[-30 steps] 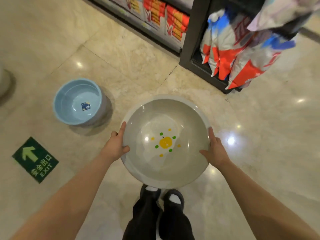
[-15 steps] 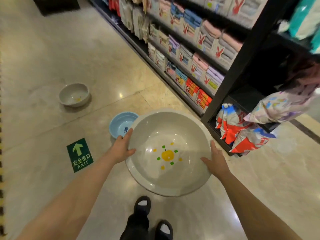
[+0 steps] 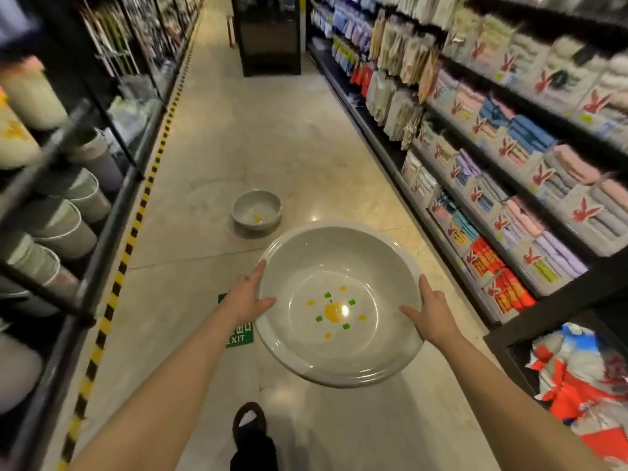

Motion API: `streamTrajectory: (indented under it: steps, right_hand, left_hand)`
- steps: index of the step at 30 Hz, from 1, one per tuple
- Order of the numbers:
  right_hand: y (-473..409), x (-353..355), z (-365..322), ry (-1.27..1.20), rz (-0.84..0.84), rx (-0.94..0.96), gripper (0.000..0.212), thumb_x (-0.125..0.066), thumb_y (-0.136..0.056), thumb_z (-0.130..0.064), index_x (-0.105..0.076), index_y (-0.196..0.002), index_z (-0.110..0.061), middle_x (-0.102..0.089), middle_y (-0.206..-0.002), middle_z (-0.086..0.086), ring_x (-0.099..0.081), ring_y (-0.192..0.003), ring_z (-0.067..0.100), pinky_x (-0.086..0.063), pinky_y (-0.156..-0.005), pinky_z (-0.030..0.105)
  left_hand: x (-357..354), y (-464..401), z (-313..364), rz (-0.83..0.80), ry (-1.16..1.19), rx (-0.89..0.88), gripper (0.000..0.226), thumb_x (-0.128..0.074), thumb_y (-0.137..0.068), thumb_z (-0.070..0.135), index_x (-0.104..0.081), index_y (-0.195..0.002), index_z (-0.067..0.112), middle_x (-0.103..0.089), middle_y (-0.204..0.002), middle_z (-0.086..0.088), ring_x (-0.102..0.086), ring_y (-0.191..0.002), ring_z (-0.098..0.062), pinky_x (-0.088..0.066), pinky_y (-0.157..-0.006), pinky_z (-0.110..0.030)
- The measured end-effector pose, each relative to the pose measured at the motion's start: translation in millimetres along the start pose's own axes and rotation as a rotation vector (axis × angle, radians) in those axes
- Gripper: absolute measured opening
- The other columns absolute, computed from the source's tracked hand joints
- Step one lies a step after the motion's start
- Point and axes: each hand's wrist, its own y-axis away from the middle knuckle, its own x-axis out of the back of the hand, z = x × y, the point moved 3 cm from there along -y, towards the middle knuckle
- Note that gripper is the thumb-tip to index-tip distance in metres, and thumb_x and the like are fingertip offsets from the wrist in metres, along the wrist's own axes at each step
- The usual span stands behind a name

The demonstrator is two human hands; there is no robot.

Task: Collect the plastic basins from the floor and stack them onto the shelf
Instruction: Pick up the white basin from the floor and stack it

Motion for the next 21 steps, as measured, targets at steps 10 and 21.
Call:
streamTrajectory:
  steps: [10,21]
  right_hand:
    - [-149.1,-81.9,-172.4,0.009,-0.022,0.079,0.075,-0.065,-0.086,-0.031,-0.023,-0.147,-0.022,-0.045,-0.112,0.016,-0.040,-0.089,0.022,-0.038,-0.077,0.029]
    - [-349.7,-126.9,-297.7,0.068,-0.091,0.195,0.069,-0.066,-0.086,-0.028,-0.030,-0.144,-0.018,-0.048,-0.115,0.021,-0.045,-0.091,0.027,-0.035,-0.072,0.028]
  left_hand:
    - [141.8,-145.1,-101.5,0.042,0.063,0.020,0.094,-0.067,-0.085,0.039,-0.005,-0.154,0.030,-0.043,-0.139,-0.017,-0.043,-0.128,-0.030,-0.036,-0.110,-0.035]
    - [228.4,-316.3,-153.1,0.111,0.053,0.122,0.093,-0.066,-0.085,0.044,-0.004,-0.154,0.031,-0.046,-0.129,-0.019,-0.049,-0.119,-0.033,-0.040,-0.100,-0.033]
